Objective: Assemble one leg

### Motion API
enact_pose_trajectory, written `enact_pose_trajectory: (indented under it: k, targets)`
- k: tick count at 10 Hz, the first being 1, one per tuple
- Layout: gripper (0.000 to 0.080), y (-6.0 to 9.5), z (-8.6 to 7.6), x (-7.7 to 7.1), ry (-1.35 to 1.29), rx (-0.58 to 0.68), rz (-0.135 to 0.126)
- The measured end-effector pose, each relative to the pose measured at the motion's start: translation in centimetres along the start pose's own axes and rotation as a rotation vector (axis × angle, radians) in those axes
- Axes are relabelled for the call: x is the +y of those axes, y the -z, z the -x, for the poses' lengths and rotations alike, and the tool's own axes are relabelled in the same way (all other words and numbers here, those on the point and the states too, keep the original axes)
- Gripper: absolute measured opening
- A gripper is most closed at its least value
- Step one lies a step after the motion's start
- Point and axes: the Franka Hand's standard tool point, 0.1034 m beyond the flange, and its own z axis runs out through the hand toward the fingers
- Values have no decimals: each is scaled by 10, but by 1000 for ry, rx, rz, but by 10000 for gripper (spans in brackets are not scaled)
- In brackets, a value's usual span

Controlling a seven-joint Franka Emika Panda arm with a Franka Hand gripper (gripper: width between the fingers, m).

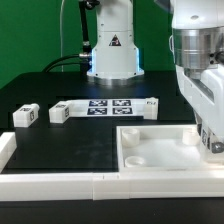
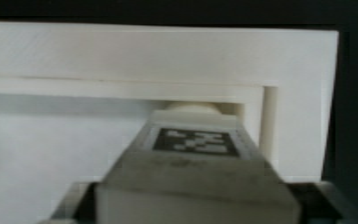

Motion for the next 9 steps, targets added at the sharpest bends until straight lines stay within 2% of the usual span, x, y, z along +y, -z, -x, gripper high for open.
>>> enact_pose_trajectory:
  k: [1, 2, 4, 6, 8, 9]
  targets:
    - [491, 0, 2, 0, 7, 0, 0]
    - [622, 0, 5, 0, 62, 1, 0]
    - [647, 0, 12, 1, 373, 4, -5]
    - [648, 0, 17, 2, 727, 18, 6]
    - [648, -2, 18, 3, 956, -5, 44]
    - [648, -2, 18, 3, 1081, -3, 72]
